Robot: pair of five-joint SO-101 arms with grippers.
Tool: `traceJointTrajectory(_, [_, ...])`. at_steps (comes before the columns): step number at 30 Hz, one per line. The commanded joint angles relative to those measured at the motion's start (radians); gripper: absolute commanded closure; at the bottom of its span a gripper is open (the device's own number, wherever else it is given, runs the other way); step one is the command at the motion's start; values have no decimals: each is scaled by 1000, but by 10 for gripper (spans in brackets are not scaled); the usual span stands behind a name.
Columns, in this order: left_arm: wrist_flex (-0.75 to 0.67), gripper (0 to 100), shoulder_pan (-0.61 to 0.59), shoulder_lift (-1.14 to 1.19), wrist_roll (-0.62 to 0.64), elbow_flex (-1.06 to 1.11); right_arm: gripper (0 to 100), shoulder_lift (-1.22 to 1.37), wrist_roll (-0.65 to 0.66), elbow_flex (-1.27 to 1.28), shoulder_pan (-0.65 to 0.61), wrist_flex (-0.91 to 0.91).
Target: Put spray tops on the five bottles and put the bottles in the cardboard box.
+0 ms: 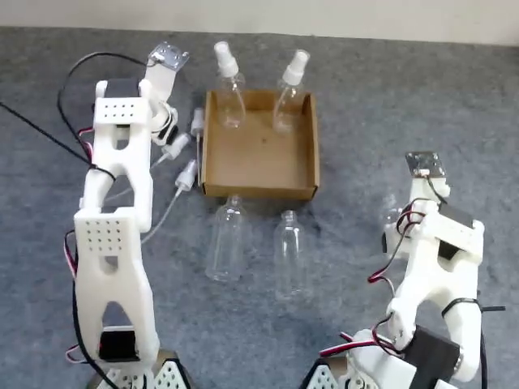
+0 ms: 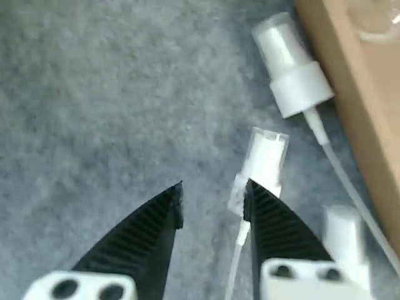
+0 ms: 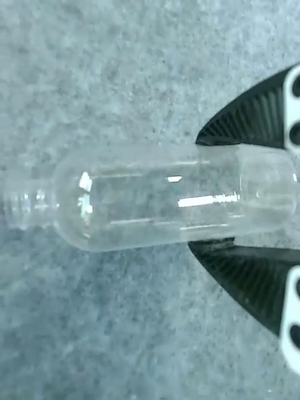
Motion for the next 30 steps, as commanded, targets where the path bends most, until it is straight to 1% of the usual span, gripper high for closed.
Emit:
traceJointTrajectory(1, [48, 843, 28, 85, -11, -154, 924, 1, 11, 25, -22, -16])
traceJointTrajectory(6, [51, 843, 25, 173, -11, -231, 924, -7, 11, 84, -84, -18])
traceJointTrajectory(13, [118, 843, 24, 196, -5, -318, 924, -8, 11, 84, -74, -18])
traceJointTrajectory(15, [180, 843, 25, 188, -5, -423, 924, -8, 11, 84, -74, -18])
traceJointTrajectory(19, [347, 843, 48, 176, -5, -650, 924, -8, 11, 84, -82, -18])
traceJointTrajectory(21, [391, 843, 61, 177, -5, -713, 924, -8, 11, 84, -84, -18])
traceJointTrajectory(27, [390, 843, 88, 179, -5, -570, 924, -8, 11, 87, -81, -18])
traceJointTrajectory(30, [390, 843, 107, 179, -5, -532, 924, -8, 11, 87, -79, -18])
